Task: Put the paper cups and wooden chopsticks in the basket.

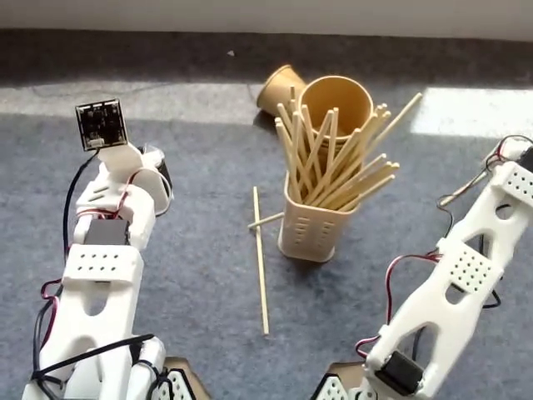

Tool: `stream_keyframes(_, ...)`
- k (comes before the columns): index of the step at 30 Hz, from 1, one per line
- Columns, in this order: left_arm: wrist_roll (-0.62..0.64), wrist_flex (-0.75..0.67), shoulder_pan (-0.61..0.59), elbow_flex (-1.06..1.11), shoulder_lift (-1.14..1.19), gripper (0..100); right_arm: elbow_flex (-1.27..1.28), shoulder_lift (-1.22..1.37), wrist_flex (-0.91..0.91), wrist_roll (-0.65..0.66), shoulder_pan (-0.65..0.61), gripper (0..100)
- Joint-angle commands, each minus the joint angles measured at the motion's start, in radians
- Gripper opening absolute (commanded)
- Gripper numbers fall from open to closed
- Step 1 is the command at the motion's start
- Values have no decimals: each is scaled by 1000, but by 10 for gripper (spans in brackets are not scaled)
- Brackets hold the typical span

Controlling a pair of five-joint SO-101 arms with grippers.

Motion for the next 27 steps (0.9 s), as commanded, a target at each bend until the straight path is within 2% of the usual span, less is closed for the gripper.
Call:
stream_keyframes(1,5,-20,18,-7,-10,8,-137,-150,30,-60,4,4)
stream_keyframes(7,5,-25,18,-7,-4,8,-122,-572,163,-104,-1,4)
stream_keyframes(12,5,-25,18,-7,-4,8,-113,-966,346,-101,-105,4)
stream_keyframes(14,5,-18,18,-5,-4,8,-87,-1050,344,-97,-120,4)
stream_keyframes(17,5,-17,18,-5,-4,8,30,-1064,332,-60,-90,7)
stream_keyframes(20,6,-17,18,-5,-4,8,291,-975,272,-25,-68,9)
stream_keyframes(24,6,-17,18,-5,-5,8,616,-779,61,-18,-31,9)
stream_keyframes(27,6,-17,18,-5,-4,8,677,-651,-77,-20,-13,10)
